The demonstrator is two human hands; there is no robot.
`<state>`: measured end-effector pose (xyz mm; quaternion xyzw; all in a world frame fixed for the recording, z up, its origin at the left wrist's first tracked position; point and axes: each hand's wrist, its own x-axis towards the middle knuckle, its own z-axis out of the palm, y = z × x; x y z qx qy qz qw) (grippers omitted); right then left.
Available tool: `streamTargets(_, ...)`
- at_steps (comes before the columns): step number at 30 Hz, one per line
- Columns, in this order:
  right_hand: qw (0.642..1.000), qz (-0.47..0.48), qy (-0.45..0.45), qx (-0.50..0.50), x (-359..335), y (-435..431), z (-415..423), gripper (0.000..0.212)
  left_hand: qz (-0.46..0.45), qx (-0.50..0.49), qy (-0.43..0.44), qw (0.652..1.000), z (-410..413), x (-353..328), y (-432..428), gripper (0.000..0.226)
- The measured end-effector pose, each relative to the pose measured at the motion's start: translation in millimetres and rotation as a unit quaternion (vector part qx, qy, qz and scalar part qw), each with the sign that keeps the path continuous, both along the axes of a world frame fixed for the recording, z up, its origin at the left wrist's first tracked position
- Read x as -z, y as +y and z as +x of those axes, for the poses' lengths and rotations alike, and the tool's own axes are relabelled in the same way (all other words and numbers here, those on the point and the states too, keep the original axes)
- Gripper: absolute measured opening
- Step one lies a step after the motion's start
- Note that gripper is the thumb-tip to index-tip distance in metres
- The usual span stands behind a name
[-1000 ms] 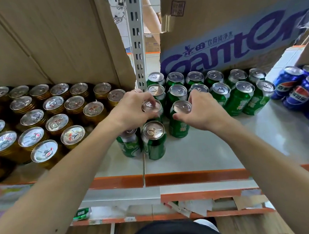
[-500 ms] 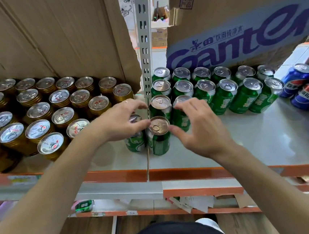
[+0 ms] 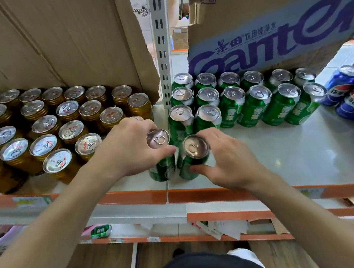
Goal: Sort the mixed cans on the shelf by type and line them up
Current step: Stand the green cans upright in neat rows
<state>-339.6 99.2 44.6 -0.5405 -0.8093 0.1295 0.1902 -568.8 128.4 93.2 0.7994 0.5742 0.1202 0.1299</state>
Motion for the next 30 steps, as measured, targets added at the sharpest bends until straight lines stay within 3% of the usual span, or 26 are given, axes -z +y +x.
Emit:
streamTargets(5,0.997,-0.013,0.037,0.063,-10.0,-14.8,65.3,0.065,0.04,0.026,-0.042,0.998,58.8,-16.4,-9.6,0.05)
streamTargets(11,0.984,0.007,0.039,0.173,-18.9,3.1,136.3,0.062,0.066,0.038,-0.053,0.996,142.8,-15.9,9.6,0.056)
streamTargets(16,0.976,0.002,0.052,0.214,-16.4,24.6,163.3,0.062,0.137,0.009,0.066,0.988,193.7,-9.8,30.0,0.059)
streamTargets(22,0.976,-0.014,0.07,0.204,-6.9,41.0,162.1,0.066,0.129,-0.026,0.171,0.976,205.3,8.3,46.6,0.065)
streamTargets(26,0.98,-0.022,0.08,0.183,1.5,45.1,154.1,0.064,0.131,-0.045,0.203,0.969,203.5,17.7,48.6,0.071)
streamTargets(30,0.982,-0.025,0.095,0.159,11.6,49.8,154.8,0.065,0.114,-0.056,0.178,0.976,201.5,24.9,51.7,0.077)
